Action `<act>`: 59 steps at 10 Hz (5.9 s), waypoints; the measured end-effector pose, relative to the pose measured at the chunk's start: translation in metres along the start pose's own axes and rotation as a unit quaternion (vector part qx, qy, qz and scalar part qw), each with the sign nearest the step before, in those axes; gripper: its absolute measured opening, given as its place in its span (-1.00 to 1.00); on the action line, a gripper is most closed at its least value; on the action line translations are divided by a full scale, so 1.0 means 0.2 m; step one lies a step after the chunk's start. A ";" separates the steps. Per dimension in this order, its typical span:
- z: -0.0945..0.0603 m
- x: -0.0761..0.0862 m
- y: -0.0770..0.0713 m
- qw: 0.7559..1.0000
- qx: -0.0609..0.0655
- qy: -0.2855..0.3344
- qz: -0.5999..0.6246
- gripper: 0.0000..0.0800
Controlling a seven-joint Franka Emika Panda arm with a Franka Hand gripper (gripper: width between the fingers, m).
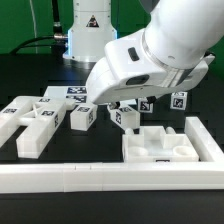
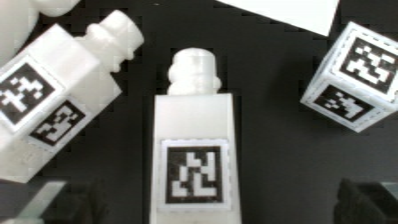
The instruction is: Assemble chair
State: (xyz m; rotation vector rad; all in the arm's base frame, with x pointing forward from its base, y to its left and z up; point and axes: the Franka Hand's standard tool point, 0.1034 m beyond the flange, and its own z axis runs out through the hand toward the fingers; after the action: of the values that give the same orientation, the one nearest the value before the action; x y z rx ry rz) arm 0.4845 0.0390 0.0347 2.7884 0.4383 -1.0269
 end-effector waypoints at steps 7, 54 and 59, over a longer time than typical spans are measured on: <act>0.02 0.03 0.03 0.998 0.010 -0.070 0.002 0.62; -0.81 0.14 0.10 0.882 0.038 0.467 0.054 -0.27; -0.86 0.25 0.05 0.867 0.039 0.493 0.063 -0.27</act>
Offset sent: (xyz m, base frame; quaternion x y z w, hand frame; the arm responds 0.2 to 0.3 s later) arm 0.0000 0.0000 0.0000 0.0000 -0.0650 0.0000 0.9979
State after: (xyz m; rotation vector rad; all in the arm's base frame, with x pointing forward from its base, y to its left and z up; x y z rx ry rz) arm 0.6291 0.0788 0.1336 3.1413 0.2816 0.5109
